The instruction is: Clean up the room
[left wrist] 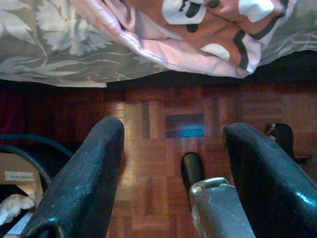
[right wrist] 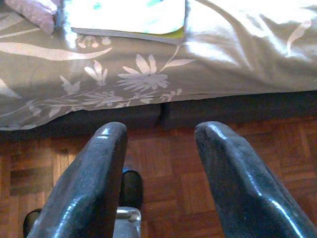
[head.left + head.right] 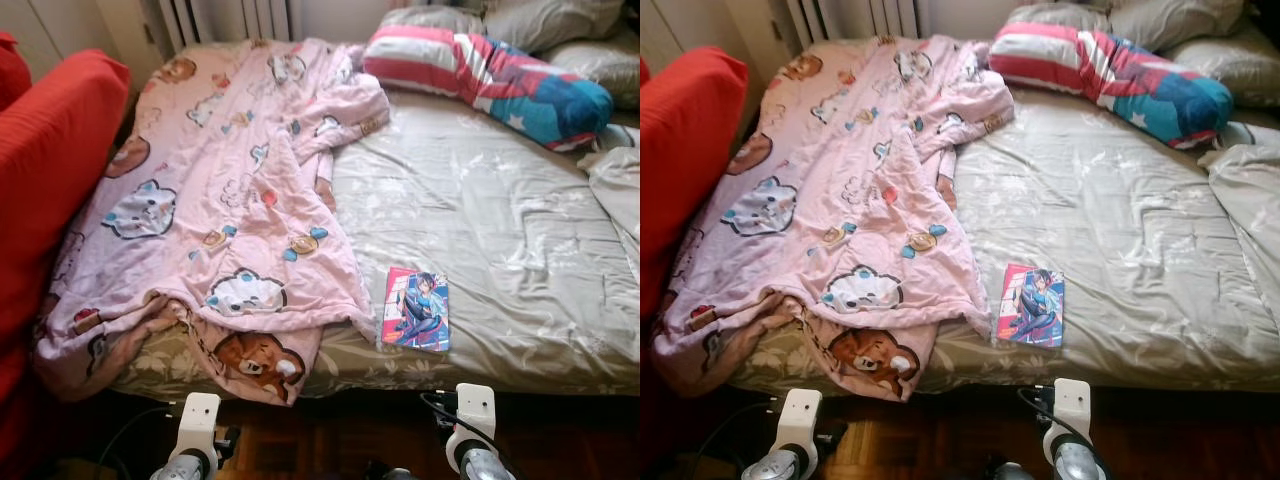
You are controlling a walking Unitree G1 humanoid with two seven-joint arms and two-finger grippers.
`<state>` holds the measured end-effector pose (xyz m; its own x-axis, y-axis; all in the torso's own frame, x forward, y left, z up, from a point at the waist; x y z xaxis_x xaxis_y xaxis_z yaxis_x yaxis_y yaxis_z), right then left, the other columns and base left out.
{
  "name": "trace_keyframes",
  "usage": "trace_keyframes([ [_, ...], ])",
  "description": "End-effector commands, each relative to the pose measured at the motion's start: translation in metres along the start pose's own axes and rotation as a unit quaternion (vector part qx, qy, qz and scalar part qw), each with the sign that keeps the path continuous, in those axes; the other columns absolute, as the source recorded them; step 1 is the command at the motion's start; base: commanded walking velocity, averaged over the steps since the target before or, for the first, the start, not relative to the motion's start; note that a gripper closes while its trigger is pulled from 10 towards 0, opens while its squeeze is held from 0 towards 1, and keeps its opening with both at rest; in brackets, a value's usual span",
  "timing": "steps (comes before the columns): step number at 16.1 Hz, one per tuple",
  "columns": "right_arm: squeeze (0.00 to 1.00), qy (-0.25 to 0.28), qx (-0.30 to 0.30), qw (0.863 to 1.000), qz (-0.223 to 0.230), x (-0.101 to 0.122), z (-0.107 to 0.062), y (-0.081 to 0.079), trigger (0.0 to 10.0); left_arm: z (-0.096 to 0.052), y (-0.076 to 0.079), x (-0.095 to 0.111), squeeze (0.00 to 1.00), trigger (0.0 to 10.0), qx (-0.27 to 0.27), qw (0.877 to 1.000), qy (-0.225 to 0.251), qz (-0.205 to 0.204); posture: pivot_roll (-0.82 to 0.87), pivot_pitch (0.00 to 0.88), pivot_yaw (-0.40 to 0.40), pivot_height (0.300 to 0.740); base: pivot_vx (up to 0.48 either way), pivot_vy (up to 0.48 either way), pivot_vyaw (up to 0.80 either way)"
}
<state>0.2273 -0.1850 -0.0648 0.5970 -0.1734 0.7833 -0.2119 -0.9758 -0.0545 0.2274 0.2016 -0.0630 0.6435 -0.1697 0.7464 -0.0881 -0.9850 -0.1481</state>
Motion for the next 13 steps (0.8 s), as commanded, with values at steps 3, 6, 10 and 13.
trace_keyframes([
  [3, 0.0, -0.009, -0.005, 1.0, 0.008, -0.0058, -0.0019, 0.0023, 10.0, -0.0036, -0.0002, -0.0138, 0.0, 10.0, 0.001, 1.0, -0.028, -0.003, 0.07, 0.235, 0.012, 0.74, 0.0, 0.0, 0.0],
  [6, 0.0, -0.009, -0.006, 1.0, 0.008, -0.0057, -0.0019, 0.0028, 10.0, -0.0038, -0.0004, -0.0149, 0.0, 10.0, 0.002, 0.999, -0.032, -0.005, 0.06, 0.237, 0.009, 0.74, 0.0, 0.0, 0.0],
  [10, 0.0, -0.009, -0.006, 1.0, 0.009, -0.0058, -0.002, 0.0028, 10.0, -0.0043, -0.0003, -0.0171, 0.0, 10.0, 0.002, 0.999, -0.037, -0.005, 0.06, 0.236, 0.012, 0.74, 0.0, 0.0, 0.0],
  [13, 0.0, -0.009, -0.005, 1.0, 0.009, -0.0057, -0.0019, 0.0025, 10.0, -0.0043, -0.0001, -0.0174, 0.0, 10.0, 0.001, 0.999, -0.039, -0.006, 0.06, 0.236, 0.011, 0.74, 0.0, 0.0, 0.0],
])
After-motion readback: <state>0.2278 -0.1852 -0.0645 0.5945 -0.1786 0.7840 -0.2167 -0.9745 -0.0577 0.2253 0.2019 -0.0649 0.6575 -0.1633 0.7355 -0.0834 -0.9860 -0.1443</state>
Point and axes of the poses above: a point about 5 cm out from each wrist's last joint towards the gripper, its own z axis pointing out of the wrist towards the gripper, its own x axis along the axis of the wrist's last joint, y = z × x, the point moved 1 cm from there along z, pointing out of the wrist towards the gripper, and after that the axes turned 5 degrees about z, right-handed, at the moved point
